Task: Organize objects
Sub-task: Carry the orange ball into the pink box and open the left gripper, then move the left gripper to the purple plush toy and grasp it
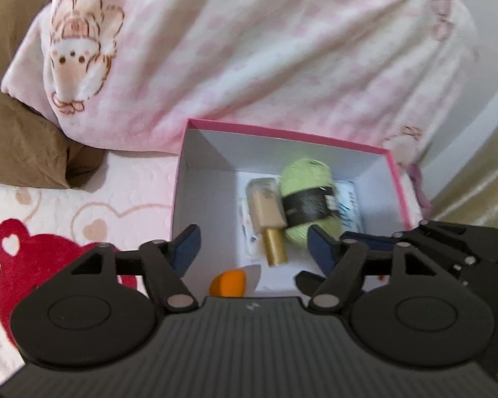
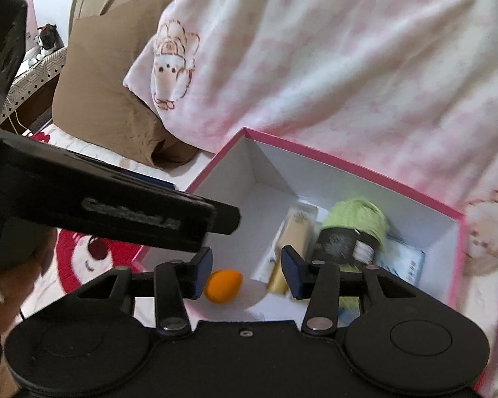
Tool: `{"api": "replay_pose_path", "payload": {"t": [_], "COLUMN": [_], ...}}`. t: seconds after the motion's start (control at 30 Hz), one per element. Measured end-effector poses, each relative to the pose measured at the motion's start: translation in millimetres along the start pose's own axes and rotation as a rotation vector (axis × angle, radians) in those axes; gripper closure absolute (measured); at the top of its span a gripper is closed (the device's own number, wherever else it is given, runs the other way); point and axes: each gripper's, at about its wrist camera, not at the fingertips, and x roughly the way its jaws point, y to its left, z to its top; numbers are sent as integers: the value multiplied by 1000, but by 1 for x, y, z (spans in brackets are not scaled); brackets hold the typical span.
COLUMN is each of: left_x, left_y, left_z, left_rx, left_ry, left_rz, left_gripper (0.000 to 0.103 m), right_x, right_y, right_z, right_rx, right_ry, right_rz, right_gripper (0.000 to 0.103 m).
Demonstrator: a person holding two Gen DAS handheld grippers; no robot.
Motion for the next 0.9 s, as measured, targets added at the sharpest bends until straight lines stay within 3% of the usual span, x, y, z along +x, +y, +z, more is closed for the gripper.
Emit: {"api": "replay_pose_path", "payload": {"t": [0.2,0.53,0.9], "left_x": [-49,-116,-146], "left_y": [-18,-41,-83], "left_z": [-11,-39,-94], "left_rx": [55,134,230], "left_ry": [-11,0,1], "left_rz": [26,51,-33], "left_gripper": [19,12,12], "right_x": [-59,-136,-180], "right_y": [10,18,18], "right_z": [-14,-49,-111], "right_rx": [-13,-36,-128], "right_ry": [1,-33,-81], "right_rz": [-41,-44,-11], "right_gripper": [43,38,31]}}
